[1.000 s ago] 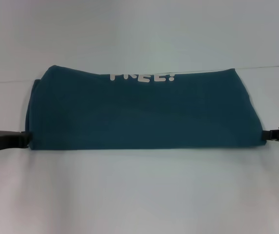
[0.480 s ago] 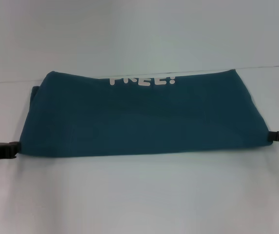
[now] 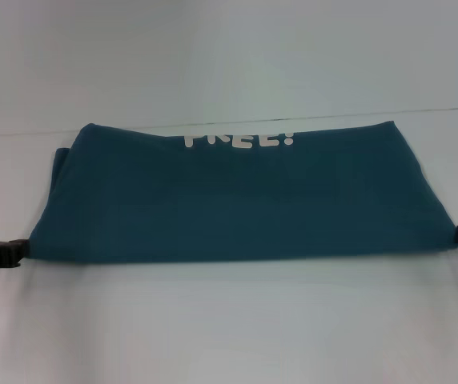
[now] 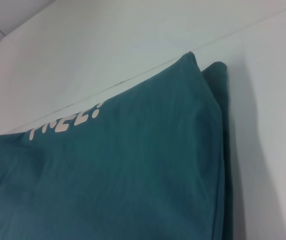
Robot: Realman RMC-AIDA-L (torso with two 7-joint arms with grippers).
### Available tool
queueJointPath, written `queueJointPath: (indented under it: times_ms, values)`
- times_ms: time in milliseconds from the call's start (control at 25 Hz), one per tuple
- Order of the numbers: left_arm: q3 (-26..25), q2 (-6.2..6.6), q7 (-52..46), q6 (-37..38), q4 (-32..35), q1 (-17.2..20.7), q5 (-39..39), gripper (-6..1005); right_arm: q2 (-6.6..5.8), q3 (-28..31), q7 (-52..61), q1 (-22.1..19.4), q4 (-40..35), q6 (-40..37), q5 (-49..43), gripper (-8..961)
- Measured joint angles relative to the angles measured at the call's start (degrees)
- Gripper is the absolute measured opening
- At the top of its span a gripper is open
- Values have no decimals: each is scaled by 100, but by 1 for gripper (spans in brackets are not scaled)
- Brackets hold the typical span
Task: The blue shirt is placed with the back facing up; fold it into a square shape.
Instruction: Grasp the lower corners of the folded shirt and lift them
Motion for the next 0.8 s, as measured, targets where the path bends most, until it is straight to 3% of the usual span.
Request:
queueJointPath:
  times_ms: [800]
  values:
    - [-280, 43, 20, 171, 32, -1, 0, -1, 6, 156, -130, -53, -11, -148, 175, 3]
